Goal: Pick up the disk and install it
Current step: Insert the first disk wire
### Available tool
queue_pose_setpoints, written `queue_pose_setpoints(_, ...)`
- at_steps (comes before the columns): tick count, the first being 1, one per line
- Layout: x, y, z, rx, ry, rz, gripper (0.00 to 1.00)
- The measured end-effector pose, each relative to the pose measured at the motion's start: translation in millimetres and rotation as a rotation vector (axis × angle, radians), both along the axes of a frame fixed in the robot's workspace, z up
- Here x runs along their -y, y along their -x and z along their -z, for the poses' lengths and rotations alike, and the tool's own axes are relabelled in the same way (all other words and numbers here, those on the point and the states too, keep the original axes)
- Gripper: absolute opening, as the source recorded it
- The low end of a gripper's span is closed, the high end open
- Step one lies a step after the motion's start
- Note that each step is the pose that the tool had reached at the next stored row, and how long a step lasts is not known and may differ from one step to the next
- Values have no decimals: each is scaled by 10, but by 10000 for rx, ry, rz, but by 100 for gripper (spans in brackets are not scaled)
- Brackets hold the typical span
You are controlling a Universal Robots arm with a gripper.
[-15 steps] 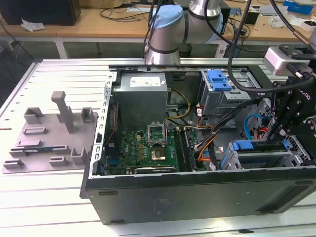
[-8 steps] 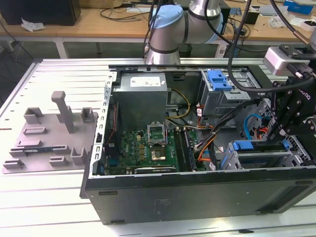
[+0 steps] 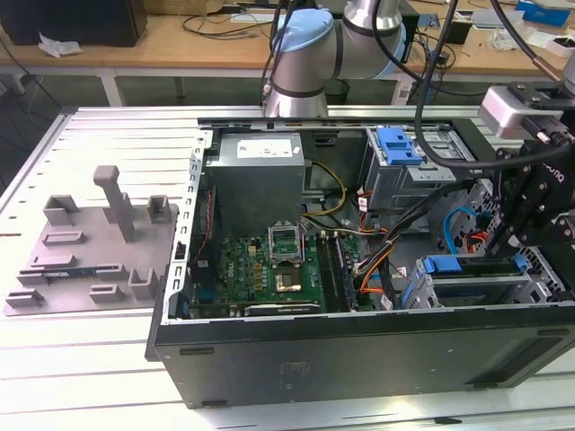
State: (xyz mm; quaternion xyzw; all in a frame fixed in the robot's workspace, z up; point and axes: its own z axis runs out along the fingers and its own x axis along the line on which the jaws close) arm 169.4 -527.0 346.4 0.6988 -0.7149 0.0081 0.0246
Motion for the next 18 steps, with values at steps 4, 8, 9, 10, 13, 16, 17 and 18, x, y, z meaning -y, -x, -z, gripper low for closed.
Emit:
queue_pose_setpoints(4, -1, 0, 10, 0, 0, 0, 16)
queue_pose_setpoints(8, -3, 0, 17, 0, 1, 0, 16)
queue_pose_setpoints(9, -3, 0, 19, 0, 1, 0, 16)
queue_pose_setpoints(10, -3, 0, 22, 0, 0, 0, 16)
queue_pose_setpoints(13, -3, 0, 29, 0, 1, 0, 16)
queue_pose_setpoints(16, -3, 0, 40, 0, 1, 0, 16)
queue_pose_setpoints(17, -3, 0, 43, 1, 1, -1, 16)
queue_pose_setpoints(18, -3, 0, 46, 0, 1, 0, 16)
